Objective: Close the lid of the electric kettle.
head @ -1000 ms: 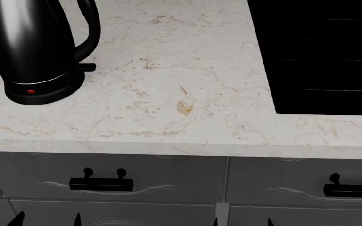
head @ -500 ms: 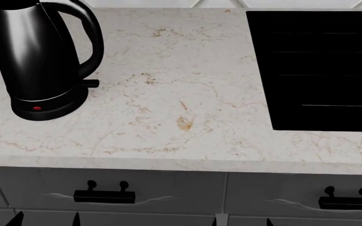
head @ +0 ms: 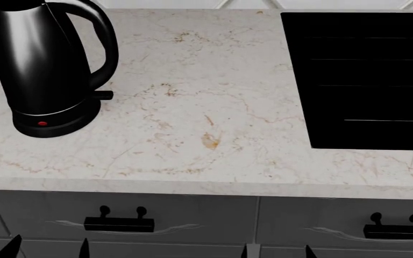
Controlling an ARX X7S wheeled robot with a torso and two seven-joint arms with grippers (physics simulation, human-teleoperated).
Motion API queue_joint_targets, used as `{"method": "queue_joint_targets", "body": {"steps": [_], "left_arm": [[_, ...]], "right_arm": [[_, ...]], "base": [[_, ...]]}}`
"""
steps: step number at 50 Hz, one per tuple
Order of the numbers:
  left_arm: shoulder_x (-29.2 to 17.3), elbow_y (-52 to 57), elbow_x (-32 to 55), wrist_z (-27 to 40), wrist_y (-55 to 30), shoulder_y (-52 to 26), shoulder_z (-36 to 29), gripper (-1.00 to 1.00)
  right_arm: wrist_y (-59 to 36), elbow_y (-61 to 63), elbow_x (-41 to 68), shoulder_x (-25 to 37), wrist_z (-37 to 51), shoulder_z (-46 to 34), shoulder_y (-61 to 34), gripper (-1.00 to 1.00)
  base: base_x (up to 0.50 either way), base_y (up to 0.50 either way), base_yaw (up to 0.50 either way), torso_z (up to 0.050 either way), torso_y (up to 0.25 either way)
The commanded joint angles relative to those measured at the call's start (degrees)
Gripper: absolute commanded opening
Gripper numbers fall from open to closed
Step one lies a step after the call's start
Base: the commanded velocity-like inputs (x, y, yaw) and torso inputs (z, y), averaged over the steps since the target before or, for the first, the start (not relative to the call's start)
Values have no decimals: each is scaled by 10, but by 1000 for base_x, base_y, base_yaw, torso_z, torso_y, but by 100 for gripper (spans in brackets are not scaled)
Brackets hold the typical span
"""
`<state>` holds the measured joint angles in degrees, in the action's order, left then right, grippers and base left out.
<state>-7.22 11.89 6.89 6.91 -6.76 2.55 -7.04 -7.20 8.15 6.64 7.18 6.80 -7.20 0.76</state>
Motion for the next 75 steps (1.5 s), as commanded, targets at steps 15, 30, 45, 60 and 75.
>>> {"method": "queue_joint_targets", "body": {"steps": [15,30,45,60,75], "left_arm": [[-65,359,72,35,-309,-23,31,100],[-169,480,321,187,-516,-213,85,100],[-255,468,581,348,-574,-363,123,100],[-293,446,655,387,-582,-413,158,100],[-294,447,630,379,-566,-396,148,100]], "right_arm": [[-270,324,16,73,31,9,-15,100],[-509,479,63,111,30,50,-155,100],[-661,517,228,148,95,107,-302,100],[-682,516,394,221,241,98,-368,100],[-666,515,466,270,324,74,-389,100]], "base": [[0,0,0,0,0],[0,0,0,0,0],[0,0,0,0,0],[0,0,0,0,0],[1,200,0,0,0]]}}
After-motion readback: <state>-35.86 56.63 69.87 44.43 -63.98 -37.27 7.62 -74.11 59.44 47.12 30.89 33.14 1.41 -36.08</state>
